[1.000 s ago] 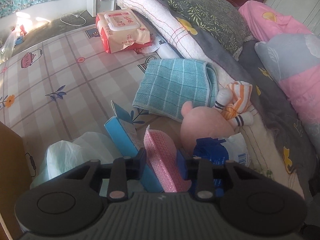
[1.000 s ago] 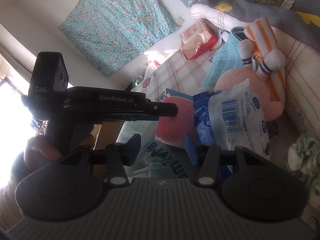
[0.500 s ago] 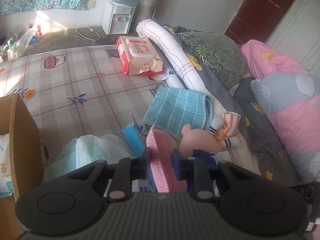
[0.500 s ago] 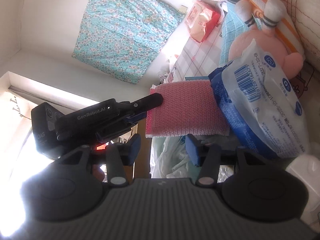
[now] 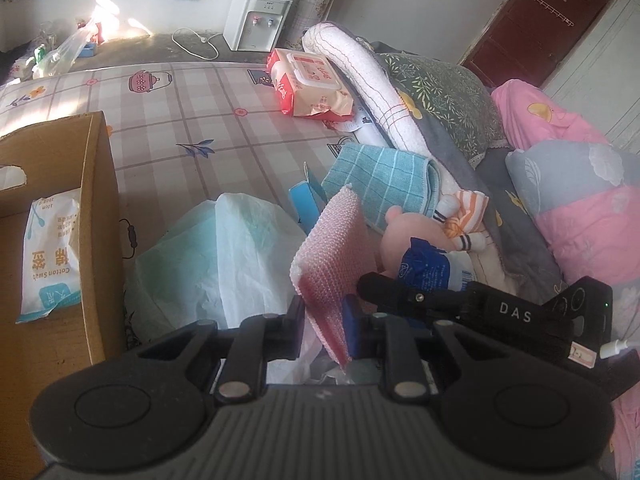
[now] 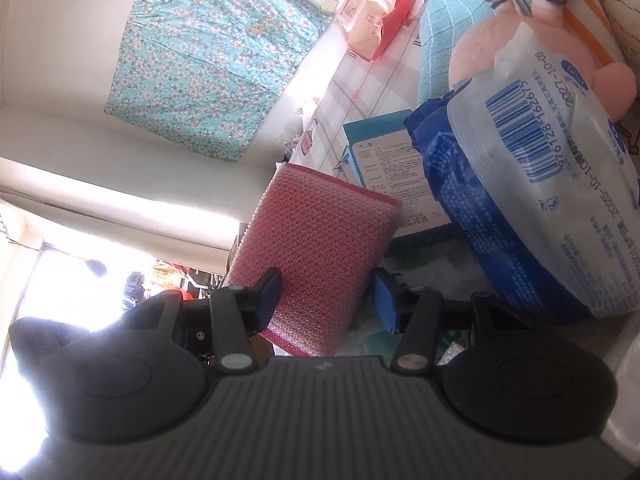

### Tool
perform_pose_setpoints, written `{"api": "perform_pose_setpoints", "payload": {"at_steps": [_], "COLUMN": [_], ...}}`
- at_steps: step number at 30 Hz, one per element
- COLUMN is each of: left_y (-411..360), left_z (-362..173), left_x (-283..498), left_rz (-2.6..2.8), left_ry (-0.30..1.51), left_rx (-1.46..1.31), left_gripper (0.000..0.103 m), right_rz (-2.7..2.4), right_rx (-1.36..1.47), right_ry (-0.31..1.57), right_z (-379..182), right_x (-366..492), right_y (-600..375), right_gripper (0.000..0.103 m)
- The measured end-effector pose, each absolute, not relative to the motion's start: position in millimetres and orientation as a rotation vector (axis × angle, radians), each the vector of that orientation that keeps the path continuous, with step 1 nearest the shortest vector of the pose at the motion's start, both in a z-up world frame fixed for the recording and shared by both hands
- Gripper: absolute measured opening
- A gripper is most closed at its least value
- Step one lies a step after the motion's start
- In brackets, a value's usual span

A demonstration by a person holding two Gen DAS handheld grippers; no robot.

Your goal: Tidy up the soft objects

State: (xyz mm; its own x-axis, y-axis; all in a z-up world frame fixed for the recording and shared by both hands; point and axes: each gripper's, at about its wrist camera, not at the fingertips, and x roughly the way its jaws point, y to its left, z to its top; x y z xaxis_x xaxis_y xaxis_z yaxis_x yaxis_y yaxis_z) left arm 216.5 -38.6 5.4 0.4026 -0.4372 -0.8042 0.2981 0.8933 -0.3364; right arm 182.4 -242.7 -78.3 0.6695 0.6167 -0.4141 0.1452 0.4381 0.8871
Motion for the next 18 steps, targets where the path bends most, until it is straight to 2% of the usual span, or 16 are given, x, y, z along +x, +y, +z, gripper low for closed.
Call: {"api": "perform_pose_setpoints", "payload": {"at_steps": [1,4,6,9,14,18], "left_y": [-38,-35,-33,-31,-40,-51], "left_z": [5,7,11,20,21,3], "left_x": [216,216,216,218,240,264], "left_rz": [-0.469,-0.477,-0.480,-0.473,-0.491,-0.487], "left_ry": [1.072,1.082,1.069,1.022,1.030,1.098], "left_rx": [-0.137,-0.124,-0.120,-0.103,-0.084,-0.070], "left_gripper": [0.019,0.028,0.038,0.042,0.044,0.040], "right_rz": [0.331,0.334,0.333,0.334,0.337,0.343], "right_rx": [1.101,1.109,1.108,1.112,1.125,1.132], "right_ry": [0.825,0.840,0.841,0.844,0.848,0.846], "right_z": [-78,-81,-81,-81,-83,-84], "right_x": [184,187,189,190,191,190], "right_y": [-243,-242,-241,-243,-246,-248], "right_gripper": [0.048,0.048,0.048,0.048,0.046,0.043]}}
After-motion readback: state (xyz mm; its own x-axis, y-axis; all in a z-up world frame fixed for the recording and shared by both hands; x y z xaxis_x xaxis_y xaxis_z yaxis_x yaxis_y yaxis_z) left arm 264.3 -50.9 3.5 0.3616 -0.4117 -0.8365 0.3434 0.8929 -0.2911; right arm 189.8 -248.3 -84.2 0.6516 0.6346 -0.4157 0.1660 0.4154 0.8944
